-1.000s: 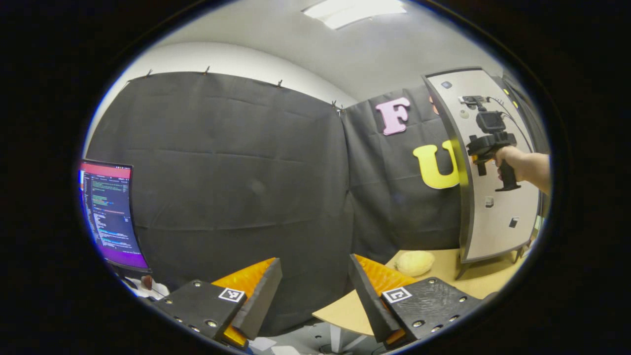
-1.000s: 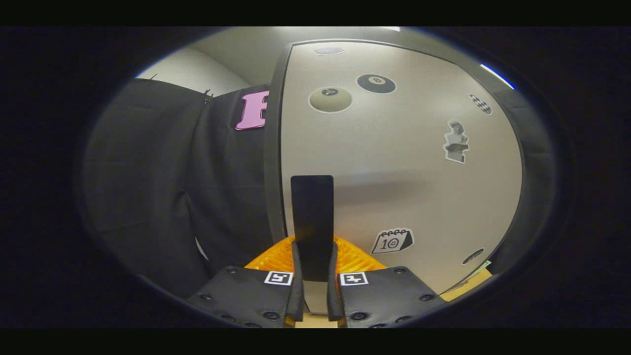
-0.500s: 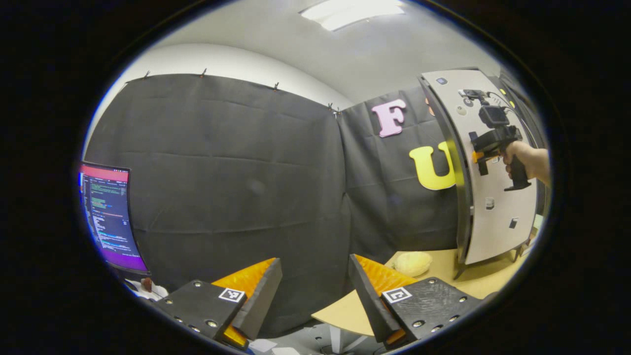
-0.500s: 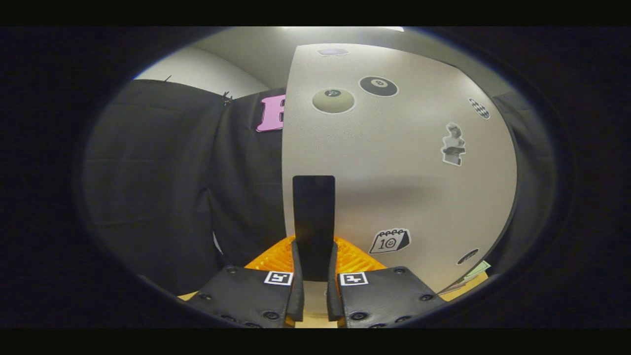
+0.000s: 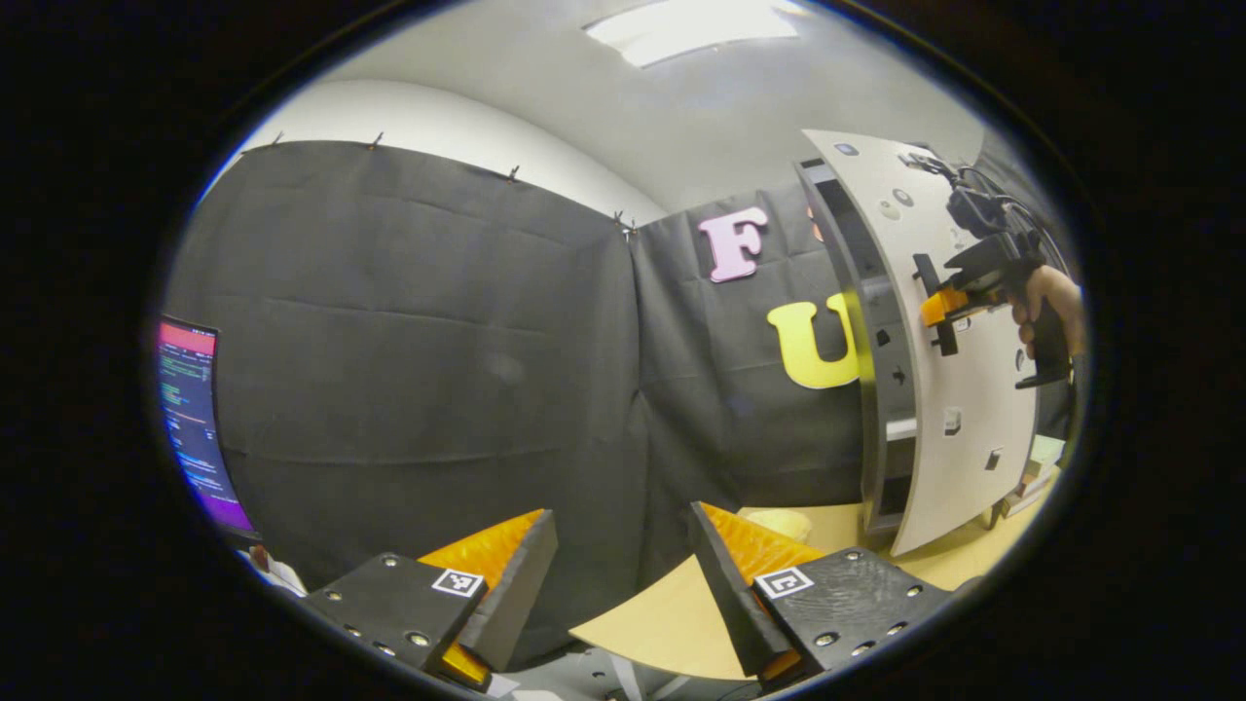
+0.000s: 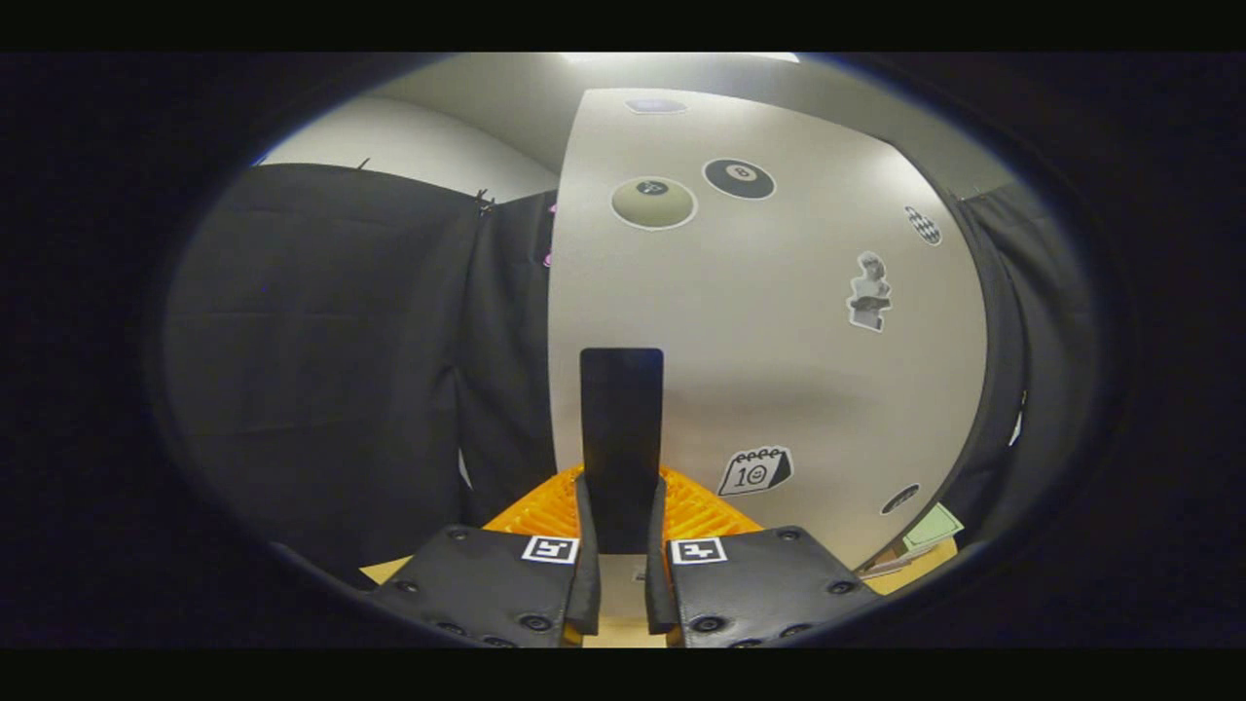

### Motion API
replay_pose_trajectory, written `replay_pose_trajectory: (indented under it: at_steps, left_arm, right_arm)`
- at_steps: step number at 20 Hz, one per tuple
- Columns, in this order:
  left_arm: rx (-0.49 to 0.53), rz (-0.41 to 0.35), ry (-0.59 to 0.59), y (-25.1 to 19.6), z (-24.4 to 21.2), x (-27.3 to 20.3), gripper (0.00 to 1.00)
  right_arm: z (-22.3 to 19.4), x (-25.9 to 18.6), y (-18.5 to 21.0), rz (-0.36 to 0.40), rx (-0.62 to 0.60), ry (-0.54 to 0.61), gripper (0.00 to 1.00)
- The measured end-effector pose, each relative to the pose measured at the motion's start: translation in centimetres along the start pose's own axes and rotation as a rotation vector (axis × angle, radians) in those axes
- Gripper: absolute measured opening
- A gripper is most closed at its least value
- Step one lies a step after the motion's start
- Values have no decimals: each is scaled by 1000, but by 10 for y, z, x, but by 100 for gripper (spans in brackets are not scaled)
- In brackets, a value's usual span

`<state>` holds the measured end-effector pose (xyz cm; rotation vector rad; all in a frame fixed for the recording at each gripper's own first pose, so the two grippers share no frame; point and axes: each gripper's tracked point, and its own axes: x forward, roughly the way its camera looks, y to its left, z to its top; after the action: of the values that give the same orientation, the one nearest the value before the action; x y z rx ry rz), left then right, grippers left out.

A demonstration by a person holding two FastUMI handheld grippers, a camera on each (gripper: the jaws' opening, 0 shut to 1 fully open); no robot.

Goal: Open the cabinet door with the right hand, grasp the bottle in the cabinet with the left hand and place it on the coaster, then close the cabinet door with the right hand.

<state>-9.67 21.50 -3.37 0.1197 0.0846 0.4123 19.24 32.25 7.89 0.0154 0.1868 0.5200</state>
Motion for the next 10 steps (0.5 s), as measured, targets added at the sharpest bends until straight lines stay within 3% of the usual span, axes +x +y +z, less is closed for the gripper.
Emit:
replay_pose_trajectory:
  at_steps: [7, 10]
  left_arm:
    - [-11, -88, -15, -19, 15, -10, 83]
    - [-15, -129, -22, -57, 22, 1, 83]
  right_arm:
    - [-1, -16, -16, 72, -11, 6, 19]
    - [-3, -28, -23, 93, -24, 13, 19]
